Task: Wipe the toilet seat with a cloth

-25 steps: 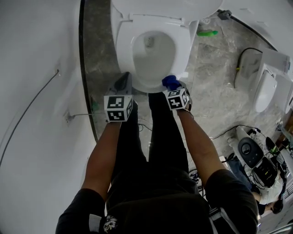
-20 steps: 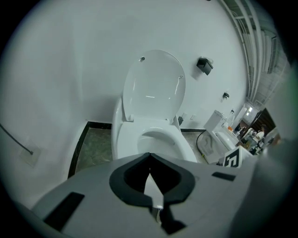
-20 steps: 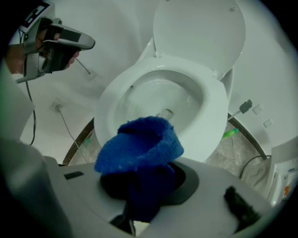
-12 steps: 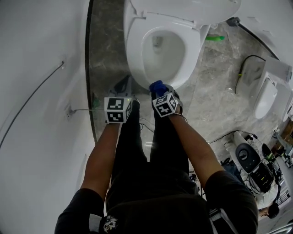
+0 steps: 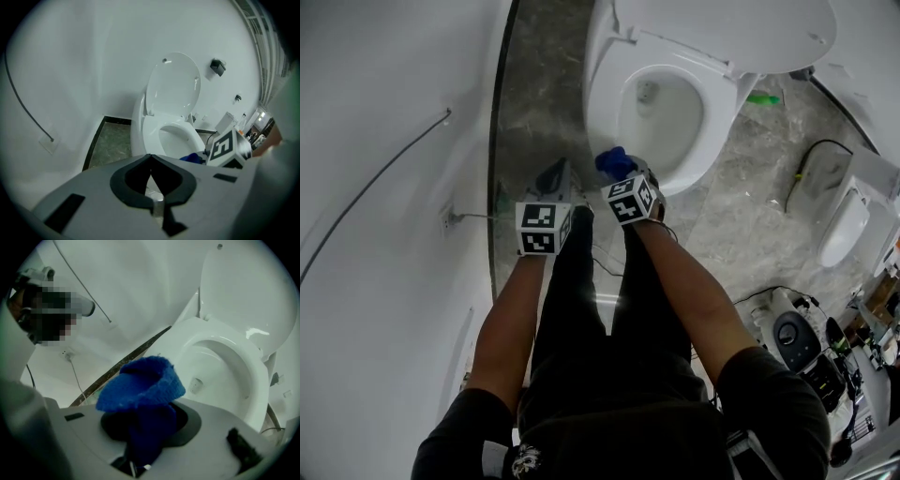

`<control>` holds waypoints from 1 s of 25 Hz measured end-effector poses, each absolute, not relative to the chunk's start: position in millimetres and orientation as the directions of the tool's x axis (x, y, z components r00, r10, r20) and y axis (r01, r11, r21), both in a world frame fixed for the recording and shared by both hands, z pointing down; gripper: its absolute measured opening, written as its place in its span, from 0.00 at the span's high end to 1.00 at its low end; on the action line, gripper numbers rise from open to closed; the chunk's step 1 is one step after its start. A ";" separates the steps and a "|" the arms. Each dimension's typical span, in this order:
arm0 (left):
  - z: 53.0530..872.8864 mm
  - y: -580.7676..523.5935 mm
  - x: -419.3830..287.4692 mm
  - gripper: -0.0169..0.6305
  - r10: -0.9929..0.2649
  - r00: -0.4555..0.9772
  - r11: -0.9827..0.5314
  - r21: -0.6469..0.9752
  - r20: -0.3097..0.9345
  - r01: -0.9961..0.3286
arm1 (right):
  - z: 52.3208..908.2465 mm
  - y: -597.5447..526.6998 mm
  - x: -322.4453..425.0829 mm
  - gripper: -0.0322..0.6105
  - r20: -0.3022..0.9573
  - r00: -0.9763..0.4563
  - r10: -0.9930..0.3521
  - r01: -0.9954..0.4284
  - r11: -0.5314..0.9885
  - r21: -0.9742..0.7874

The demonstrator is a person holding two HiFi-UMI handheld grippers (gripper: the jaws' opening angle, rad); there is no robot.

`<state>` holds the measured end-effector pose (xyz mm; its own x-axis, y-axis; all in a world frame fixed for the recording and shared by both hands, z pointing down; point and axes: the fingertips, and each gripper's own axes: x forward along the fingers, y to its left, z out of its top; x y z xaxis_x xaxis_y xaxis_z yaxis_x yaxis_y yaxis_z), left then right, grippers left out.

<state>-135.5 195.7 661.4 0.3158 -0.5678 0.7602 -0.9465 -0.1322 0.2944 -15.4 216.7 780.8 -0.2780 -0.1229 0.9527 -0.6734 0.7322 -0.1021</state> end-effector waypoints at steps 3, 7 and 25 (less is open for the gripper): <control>661.9 192.2 -144.0 0.96 -0.576 0.303 -0.121 0.288 0.759 -0.950 | 782.0 183.5 -30.7 0.81 0.944 -0.293 -0.151 -0.701 0.706 -0.104; 661.5 186.6 -146.5 0.96 -0.582 0.302 -0.125 0.284 0.755 -0.951 | 783.7 131.1 -43.8 0.81 0.931 -0.311 -0.193 -0.762 0.636 -0.123; 649.3 171.7 -146.9 0.96 -0.614 0.298 -0.128 0.281 0.731 -0.951 | 736.7 -42.0 -27.8 0.79 0.843 -0.343 -0.414 -0.871 0.476 -0.120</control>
<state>-146.9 171.7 649.3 0.2982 -0.6137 0.7311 -0.9513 -0.1280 0.2805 -27.8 -42.0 736.7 -0.3428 -0.4143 0.8431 -0.8711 0.4762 -0.1202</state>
